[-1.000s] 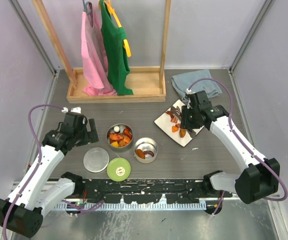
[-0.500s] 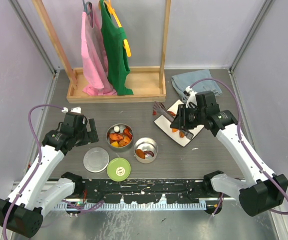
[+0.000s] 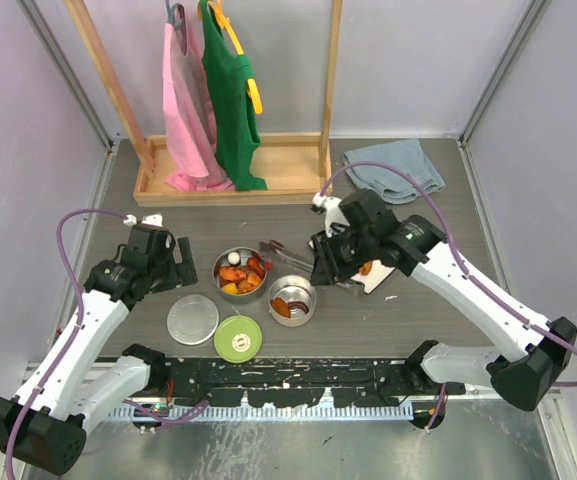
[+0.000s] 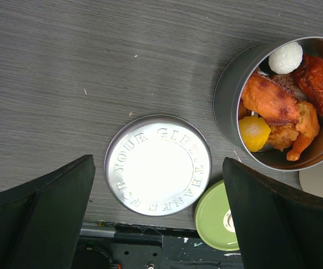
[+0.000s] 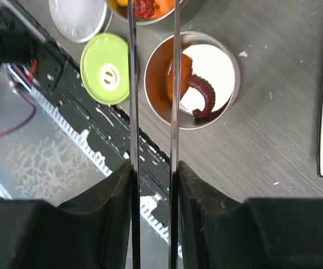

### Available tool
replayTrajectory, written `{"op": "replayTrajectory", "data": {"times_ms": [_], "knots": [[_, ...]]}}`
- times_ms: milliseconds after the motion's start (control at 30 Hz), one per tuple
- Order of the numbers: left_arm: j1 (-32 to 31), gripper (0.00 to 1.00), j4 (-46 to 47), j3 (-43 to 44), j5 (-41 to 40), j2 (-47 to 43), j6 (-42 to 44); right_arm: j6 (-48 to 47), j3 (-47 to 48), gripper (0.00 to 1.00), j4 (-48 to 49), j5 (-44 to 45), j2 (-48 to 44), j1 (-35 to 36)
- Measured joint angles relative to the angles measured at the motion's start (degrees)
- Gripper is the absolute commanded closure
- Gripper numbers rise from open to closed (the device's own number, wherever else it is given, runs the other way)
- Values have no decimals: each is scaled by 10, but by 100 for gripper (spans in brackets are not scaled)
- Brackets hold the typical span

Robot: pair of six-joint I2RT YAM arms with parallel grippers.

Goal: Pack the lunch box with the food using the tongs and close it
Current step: Place the fake food in the packing box.

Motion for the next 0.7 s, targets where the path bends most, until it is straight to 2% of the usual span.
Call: {"op": "replayTrajectory", "data": {"times_ms": [100,233,700], "knots": [[0,2,0,0,0,0,0,8,17,75,-25,44,17,58],[0,2,0,0,0,0,0,20,19,75,-64,94,25,101],[0,2,0,0,0,4,0,41,19,75,-137,165,27,150]]}}
